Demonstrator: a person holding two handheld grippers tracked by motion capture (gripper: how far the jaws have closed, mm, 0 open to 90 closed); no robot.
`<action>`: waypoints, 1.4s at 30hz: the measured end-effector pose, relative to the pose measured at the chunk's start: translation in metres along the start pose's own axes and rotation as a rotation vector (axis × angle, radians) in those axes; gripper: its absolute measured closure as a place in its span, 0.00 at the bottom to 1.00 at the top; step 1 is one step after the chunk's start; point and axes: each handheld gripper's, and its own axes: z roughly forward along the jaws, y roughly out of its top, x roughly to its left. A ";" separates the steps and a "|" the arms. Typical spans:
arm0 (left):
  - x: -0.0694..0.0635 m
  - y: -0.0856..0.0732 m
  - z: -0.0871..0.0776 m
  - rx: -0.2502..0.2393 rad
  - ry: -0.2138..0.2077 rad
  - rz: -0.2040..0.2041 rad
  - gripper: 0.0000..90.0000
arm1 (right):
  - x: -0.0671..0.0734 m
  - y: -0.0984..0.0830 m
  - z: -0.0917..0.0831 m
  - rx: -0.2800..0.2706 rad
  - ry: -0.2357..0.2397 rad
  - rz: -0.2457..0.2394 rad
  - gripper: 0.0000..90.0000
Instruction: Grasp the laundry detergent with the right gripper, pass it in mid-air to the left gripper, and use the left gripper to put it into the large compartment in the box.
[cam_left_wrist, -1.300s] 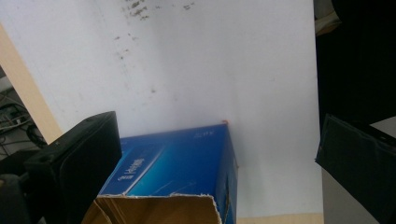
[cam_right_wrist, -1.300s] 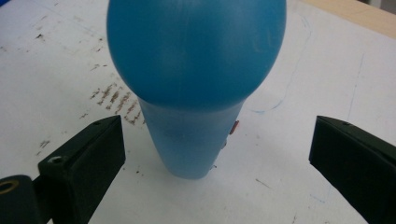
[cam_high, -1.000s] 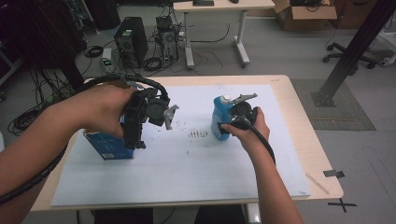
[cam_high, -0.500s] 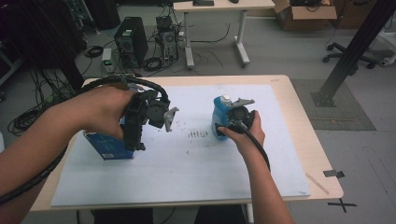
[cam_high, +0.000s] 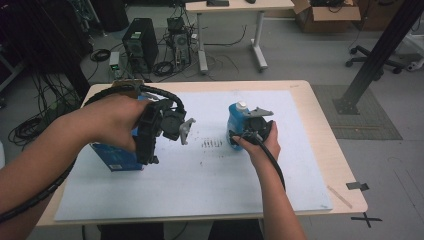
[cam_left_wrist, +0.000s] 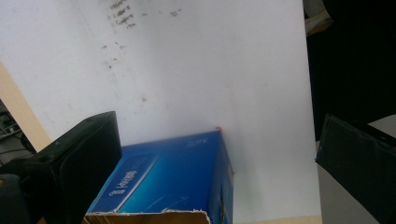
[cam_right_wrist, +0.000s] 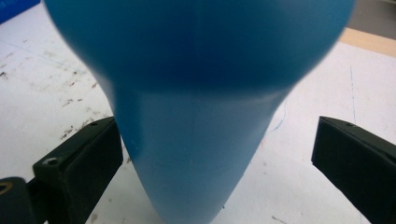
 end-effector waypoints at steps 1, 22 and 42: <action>0.000 0.000 0.000 0.001 0.002 0.001 0.00 | 0.000 0.000 0.001 -0.004 -0.006 -0.002 0.02; -0.001 -0.008 0.003 -0.003 -0.006 -0.021 0.00 | 0.003 -0.003 0.009 -0.075 -0.047 0.006 0.02; -0.001 -0.011 0.005 -0.002 -0.007 -0.023 0.00 | 0.002 -0.006 0.019 -0.133 -0.039 0.120 0.01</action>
